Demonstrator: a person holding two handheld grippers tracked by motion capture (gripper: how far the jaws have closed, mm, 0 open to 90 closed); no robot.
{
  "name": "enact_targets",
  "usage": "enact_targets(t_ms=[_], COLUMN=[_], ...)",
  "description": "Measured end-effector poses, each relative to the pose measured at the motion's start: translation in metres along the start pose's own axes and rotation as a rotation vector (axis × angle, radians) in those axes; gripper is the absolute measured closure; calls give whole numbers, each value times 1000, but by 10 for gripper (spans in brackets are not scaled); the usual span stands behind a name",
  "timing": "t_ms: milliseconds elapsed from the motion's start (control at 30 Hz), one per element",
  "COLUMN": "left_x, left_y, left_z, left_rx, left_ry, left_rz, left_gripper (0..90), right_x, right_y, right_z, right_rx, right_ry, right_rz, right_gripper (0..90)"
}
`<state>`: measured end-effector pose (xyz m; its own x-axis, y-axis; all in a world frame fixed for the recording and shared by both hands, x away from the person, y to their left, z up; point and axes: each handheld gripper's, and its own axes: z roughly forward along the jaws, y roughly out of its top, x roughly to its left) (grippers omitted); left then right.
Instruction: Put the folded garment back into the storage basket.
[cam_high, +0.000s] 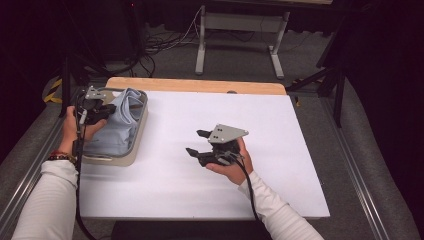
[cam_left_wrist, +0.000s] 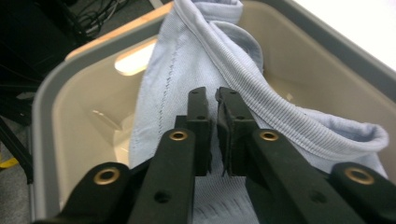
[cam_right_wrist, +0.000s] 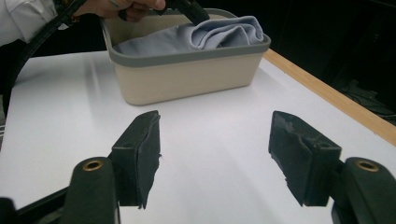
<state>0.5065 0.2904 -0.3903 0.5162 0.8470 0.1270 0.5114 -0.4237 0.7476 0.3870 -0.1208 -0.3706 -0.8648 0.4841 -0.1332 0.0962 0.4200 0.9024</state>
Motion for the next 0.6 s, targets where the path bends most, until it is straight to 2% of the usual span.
enact_targets(t_ms=[167,300,367,500,533,600], left_x=[-4,-7,-9,-12,-12,-11], left_y=[4,5,5,8,9,13], left_z=[9,18,24,33,34,36], left_rx=[45,74,94,132,139,150], left_ry=[-1,-5,-9,-4,-16,-26], left_rz=[37,41,41,72,58,64], left_gripper=[895,896,896,896,896,897], right_x=[-2,-4,-4,-4,-4,-3], right_y=[-13,-23,-29,-42,-45,-50], right_z=[-23,-38,-44,-54,-55,-59], right_rx=[-1,-1,4,14,16,19], right_ry=[-33,-50,-57,-71,-72,-76], right_rz=[2,16,21,28,31,32], right_gripper=[348,348,347,346,346,346])
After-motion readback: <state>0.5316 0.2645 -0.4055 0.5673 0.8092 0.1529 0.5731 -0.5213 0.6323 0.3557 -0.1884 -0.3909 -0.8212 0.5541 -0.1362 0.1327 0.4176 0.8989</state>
